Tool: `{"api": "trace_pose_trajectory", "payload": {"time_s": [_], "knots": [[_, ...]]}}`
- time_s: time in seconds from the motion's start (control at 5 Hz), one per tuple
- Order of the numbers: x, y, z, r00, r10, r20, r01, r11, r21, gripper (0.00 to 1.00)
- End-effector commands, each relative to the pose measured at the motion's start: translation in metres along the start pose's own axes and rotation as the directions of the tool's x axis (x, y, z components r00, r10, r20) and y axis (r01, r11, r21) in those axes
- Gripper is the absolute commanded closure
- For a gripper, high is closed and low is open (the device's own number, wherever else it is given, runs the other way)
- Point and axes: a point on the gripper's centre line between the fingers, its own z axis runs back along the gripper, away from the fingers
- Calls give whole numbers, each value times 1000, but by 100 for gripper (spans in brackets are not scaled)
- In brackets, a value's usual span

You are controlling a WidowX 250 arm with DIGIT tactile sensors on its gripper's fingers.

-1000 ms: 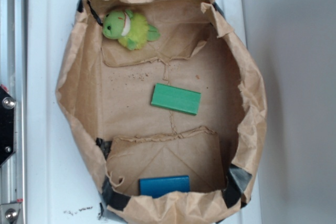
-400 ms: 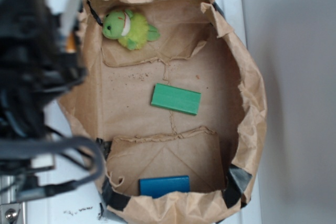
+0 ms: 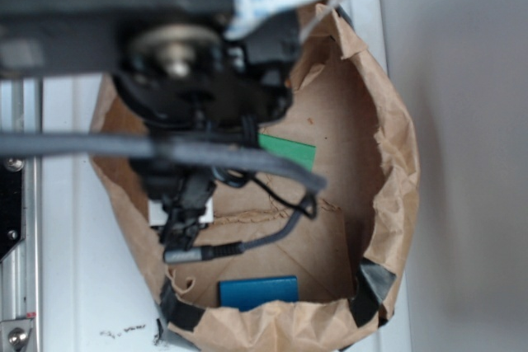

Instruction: Grab the green block.

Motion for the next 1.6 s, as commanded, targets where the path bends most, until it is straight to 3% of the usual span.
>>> {"api": "trace_pose_trajectory", "payload": {"time_s": [0.0,0.2,0.4,0.6,0.8,1.0,1.4], "knots": [[27,2,-27,999,31,21,-32,998,53,0],[31,2,-39,999,33,32,-34,998,60,0],[35,-8,-51,996,-16,92,10,998,58,0],[42,-18,-62,992,-55,111,49,997,59,0],[9,-42,-81,986,-92,139,84,995,62,0],[-1,-58,-92,964,-196,181,183,980,84,0],[-1,-58,-92,964,-196,181,183,980,84,0]]}}
